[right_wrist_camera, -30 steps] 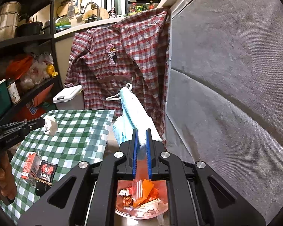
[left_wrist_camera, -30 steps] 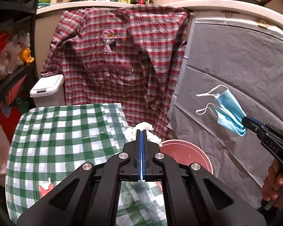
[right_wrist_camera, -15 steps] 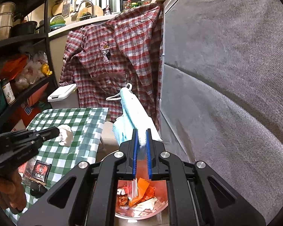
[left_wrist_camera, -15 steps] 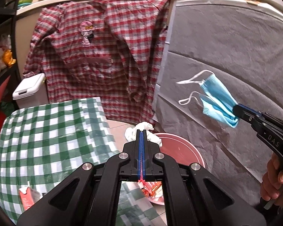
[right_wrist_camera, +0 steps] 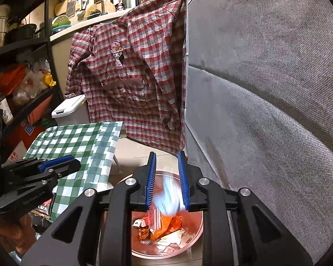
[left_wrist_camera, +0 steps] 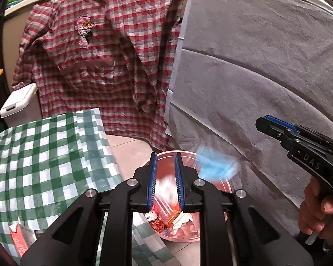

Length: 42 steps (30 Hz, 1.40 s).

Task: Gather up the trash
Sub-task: 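Open the left tool to drop the tissue into the bucket while the right tool releases the mask, then move both tools back over the table toward the juice carton and snack packet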

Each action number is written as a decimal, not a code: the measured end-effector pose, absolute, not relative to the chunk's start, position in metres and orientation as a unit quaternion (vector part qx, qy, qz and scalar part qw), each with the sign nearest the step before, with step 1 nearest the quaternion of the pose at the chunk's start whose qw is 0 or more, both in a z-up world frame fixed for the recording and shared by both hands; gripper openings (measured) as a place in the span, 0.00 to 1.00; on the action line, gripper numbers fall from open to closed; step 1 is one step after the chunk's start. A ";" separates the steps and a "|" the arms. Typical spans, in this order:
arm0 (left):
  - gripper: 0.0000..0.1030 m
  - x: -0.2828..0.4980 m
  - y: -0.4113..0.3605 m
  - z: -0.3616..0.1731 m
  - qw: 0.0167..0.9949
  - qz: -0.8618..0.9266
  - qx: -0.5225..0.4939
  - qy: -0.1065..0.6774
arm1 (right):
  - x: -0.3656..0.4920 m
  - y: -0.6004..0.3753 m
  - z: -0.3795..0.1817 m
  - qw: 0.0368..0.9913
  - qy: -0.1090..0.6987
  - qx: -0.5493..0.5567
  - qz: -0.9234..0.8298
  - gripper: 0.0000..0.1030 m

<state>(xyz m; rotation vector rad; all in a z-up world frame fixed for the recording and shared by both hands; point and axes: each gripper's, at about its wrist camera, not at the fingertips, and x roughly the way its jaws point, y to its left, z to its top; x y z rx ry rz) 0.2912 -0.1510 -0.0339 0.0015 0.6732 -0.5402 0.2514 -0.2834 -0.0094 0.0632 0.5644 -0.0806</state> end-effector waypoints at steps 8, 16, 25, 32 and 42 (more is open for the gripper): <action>0.15 0.287 -0.120 -0.023 0.916 -0.248 -0.014 0.314 | 0.251 -0.274 -0.005 0.963 0.267 0.039 -0.029 0.22; 0.15 0.269 -0.066 -0.010 0.930 -0.217 -0.008 0.297 | 0.244 -0.242 0.003 0.969 0.247 0.024 0.004 0.22; 0.16 0.253 0.014 -0.015 0.942 -0.154 -0.008 0.299 | 0.236 -0.191 0.006 0.969 0.240 0.009 0.061 0.22; 0.41 0.246 0.068 -0.051 0.933 -0.105 -0.002 0.343 | 0.236 -0.154 -0.004 0.960 0.255 0.003 0.118 0.19; 0.55 0.249 0.086 -0.093 0.908 -0.099 -0.016 0.407 | 0.230 -0.079 -0.040 0.922 0.294 -0.061 0.243 0.20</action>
